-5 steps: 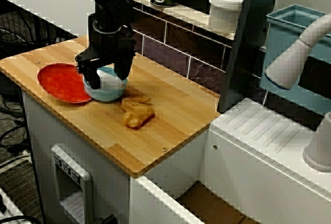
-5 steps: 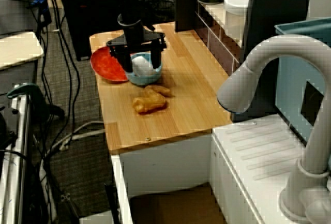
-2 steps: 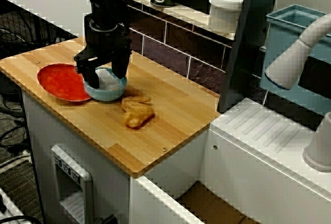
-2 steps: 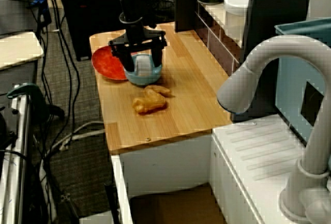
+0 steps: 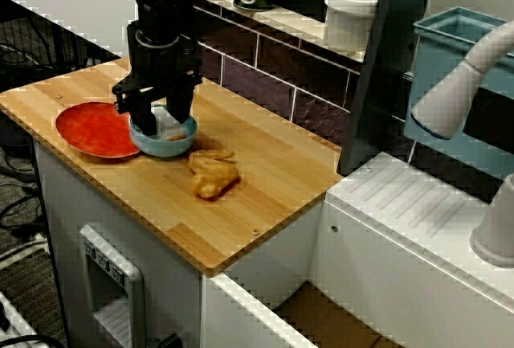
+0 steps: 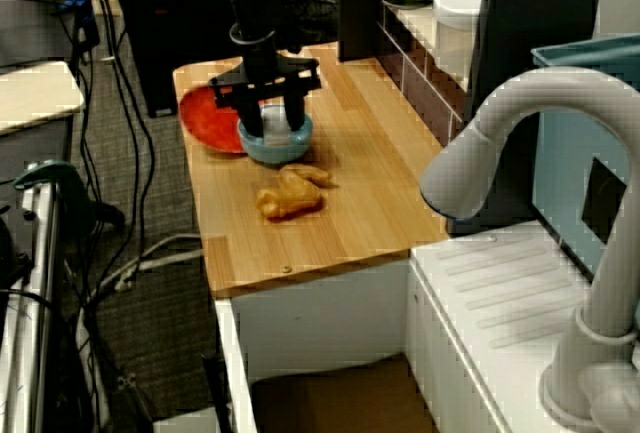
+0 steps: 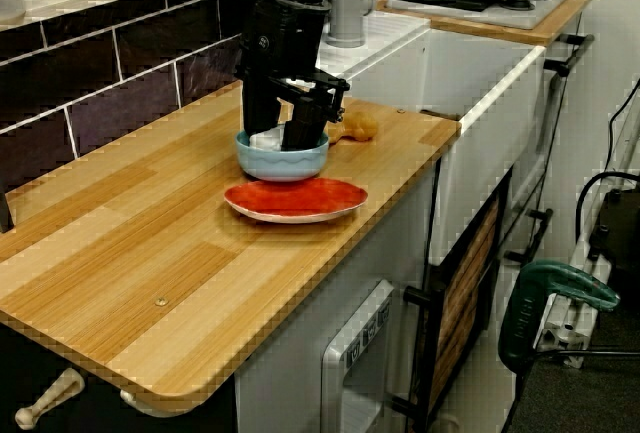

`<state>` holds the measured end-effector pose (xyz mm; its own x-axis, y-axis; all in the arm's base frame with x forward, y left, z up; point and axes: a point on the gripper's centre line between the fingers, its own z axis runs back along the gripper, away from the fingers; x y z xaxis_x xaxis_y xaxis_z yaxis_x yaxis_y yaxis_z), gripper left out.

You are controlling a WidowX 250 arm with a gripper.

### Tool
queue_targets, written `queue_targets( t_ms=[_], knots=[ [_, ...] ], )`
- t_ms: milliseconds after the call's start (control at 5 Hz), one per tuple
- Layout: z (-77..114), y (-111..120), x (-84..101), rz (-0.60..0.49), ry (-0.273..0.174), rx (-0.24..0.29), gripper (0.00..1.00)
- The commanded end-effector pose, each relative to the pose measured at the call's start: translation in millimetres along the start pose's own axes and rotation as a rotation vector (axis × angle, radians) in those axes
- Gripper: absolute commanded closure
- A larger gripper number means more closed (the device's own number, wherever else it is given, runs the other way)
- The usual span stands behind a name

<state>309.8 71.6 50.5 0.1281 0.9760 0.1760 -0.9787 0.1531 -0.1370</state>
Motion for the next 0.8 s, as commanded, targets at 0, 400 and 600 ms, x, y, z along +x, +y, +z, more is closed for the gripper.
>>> queue_targets(
  t_ms=[0, 400, 600],
  knots=[
    [7.7, -7.1, 7.7, -0.008, -0.013, -0.039, 1.00],
    [26.7, -9.3, 18.5, -0.018, 0.007, -0.065, 1.00],
    [36.3, -13.6, 26.8, -0.063, -0.012, -0.088, 1.00]
  ],
)
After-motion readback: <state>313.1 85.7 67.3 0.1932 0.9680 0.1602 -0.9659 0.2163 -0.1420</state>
